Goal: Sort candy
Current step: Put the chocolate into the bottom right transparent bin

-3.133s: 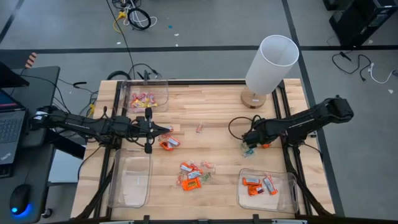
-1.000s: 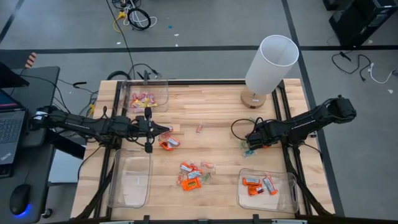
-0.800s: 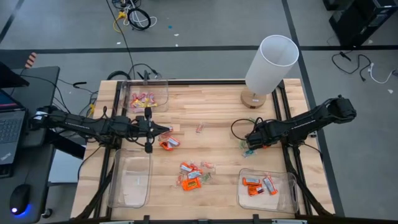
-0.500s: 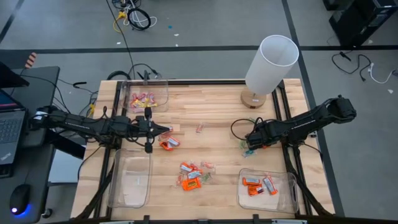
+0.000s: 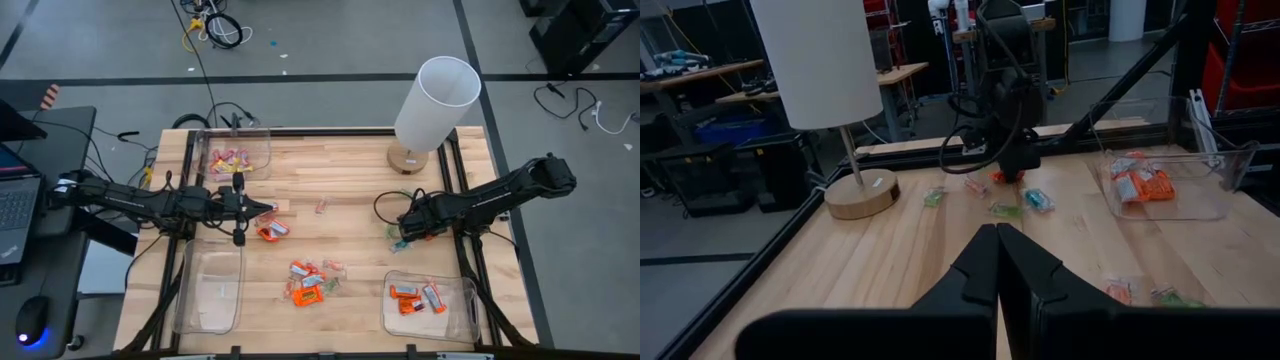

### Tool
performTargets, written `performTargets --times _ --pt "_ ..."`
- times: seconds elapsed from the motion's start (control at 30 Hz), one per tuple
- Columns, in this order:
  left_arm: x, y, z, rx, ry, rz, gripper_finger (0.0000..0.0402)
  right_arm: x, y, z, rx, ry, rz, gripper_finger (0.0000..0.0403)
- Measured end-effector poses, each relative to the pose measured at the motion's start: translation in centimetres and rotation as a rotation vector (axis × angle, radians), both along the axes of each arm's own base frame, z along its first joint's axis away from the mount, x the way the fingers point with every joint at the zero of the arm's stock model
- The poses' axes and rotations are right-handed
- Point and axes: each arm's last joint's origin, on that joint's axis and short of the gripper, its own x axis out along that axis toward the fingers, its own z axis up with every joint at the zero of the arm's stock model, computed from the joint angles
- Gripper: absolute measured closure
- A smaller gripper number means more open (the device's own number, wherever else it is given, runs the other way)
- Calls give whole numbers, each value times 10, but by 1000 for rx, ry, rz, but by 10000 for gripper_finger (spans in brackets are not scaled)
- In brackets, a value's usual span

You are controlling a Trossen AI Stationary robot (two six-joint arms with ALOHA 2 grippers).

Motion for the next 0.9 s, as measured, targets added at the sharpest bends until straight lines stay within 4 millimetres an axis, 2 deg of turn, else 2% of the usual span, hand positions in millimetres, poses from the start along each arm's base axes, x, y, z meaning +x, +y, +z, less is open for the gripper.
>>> performTargets --times 0.57,0.9 --pt "0 0 0 0 -3 1 396 -6 0 22 60 -185 32 284" --pt "0 0 2 -1 -26 4 396 15 2 35 41 -490 151 300"
